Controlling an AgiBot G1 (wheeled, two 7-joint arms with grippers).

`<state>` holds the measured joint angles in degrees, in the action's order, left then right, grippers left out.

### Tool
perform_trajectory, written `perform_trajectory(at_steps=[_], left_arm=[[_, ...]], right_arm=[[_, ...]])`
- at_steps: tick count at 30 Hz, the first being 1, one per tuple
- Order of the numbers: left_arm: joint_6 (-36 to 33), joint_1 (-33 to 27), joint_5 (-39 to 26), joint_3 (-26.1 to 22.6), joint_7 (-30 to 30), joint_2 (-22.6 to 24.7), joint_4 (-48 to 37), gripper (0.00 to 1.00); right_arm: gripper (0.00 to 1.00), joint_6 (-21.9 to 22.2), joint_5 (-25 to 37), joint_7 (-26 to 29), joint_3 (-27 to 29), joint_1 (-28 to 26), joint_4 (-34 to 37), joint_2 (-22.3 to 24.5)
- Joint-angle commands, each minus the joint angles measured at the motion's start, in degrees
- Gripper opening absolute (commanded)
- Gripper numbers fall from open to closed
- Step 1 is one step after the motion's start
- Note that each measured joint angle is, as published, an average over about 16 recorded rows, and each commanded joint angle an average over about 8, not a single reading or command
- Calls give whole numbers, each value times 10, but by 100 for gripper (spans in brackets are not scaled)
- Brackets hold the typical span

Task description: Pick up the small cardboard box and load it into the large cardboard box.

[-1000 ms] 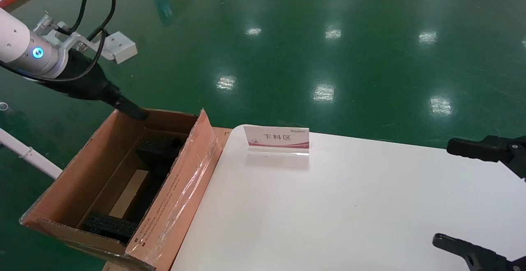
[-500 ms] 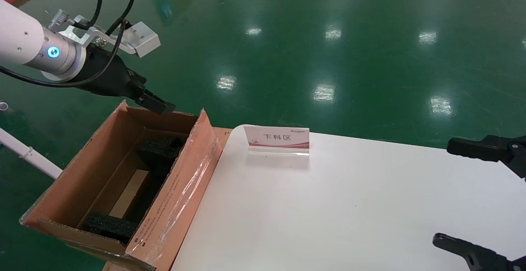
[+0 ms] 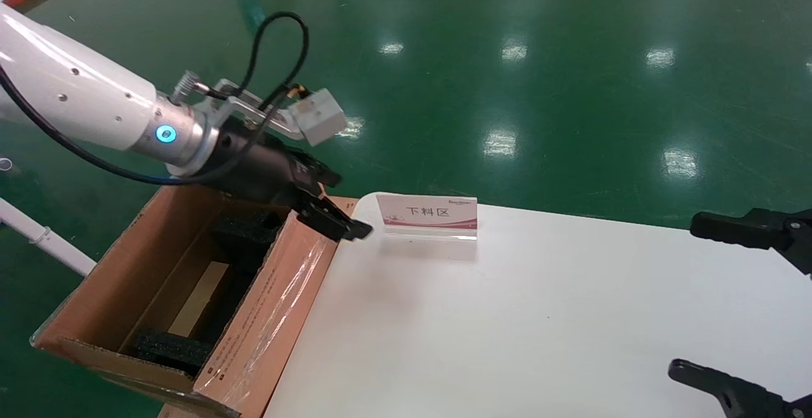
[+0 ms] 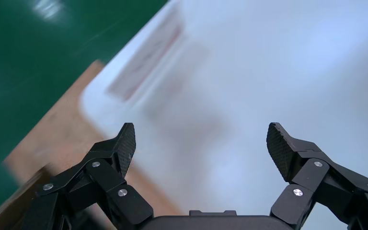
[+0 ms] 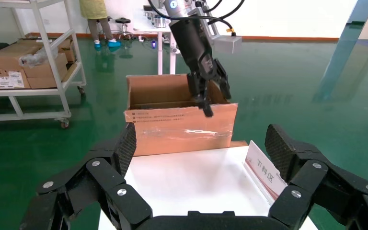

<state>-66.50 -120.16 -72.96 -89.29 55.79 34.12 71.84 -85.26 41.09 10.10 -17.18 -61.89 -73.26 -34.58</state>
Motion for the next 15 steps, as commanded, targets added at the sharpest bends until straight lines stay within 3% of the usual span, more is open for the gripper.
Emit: perform_trajectory(at_steps=[1, 15], left_arm=[[-9, 27, 14, 34, -21, 0, 1, 100], [-71, 216, 115, 271, -166, 3, 6, 100]], right_arm=[[100, 0, 0, 0, 0, 0, 0, 0], [100, 0, 0, 0, 0, 0, 0, 0]])
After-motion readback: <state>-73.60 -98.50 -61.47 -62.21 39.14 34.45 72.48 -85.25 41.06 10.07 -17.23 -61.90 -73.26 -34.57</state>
